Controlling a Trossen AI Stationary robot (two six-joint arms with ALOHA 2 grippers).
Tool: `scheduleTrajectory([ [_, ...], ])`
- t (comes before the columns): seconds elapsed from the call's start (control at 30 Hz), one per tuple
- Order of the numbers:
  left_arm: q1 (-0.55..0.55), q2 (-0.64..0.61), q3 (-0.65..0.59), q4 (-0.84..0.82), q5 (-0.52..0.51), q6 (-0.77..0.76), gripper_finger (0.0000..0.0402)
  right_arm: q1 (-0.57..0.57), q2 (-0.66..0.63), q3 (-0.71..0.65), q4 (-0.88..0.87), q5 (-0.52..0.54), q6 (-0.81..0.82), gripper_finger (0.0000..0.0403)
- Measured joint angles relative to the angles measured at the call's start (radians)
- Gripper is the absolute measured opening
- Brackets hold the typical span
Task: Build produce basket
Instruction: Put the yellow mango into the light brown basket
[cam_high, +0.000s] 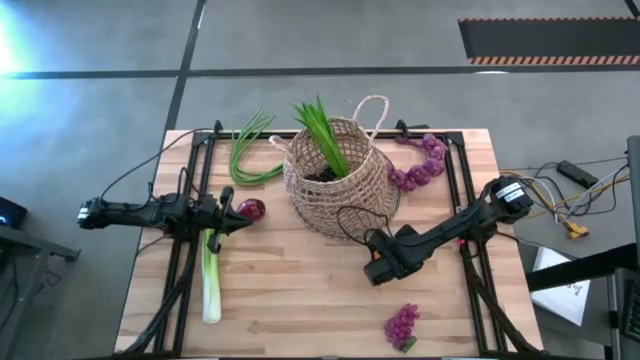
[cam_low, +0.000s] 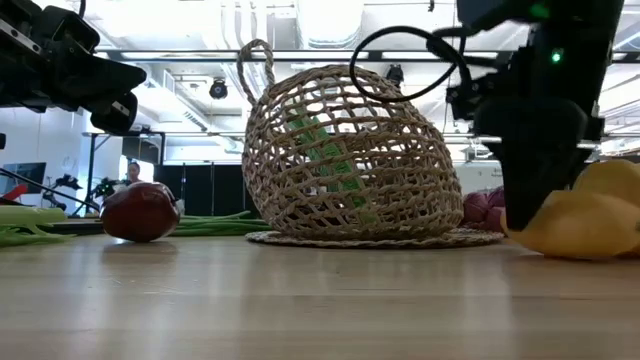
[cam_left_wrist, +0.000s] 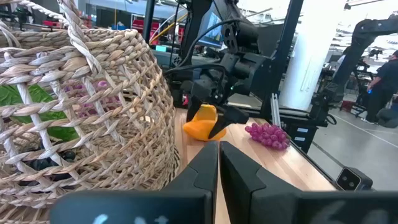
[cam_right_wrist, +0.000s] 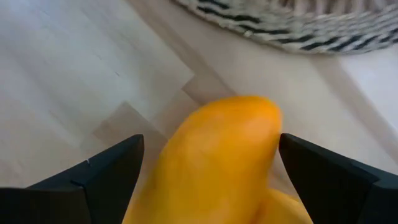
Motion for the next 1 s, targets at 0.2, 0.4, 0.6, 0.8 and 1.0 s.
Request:
scheduleTrajectory([
  [0.2,0.000,0.000,0.000,0.000,0.000,0.000,0.0000,0.000,0.000,-0.062,0.100,-0.051,-0.005,0.0363],
  [0.4,0.000,0.000,0.000,0.000,0.000,0.000,0.0000,0.001,0.000,-0.075,0.098,-0.072,-0.012,0.0344],
  [0.6,0.000,0.000,0.000,0.000,0.000,0.000,0.0000,0.009,0.000,-0.002,0.096,-0.064,-0.085,0.0272],
  [0.8,0.000,0.000,0.000,0.000,0.000,0.000,0.0000,0.011,0.000,0.165,0.099,-0.062,-0.217,0.0218],
  [1.0,0.000,0.000,0.000,0.000,0.000,0.000,0.0000,0.009,0.000,0.370,0.100,0.092,-0.443,0.0224],
])
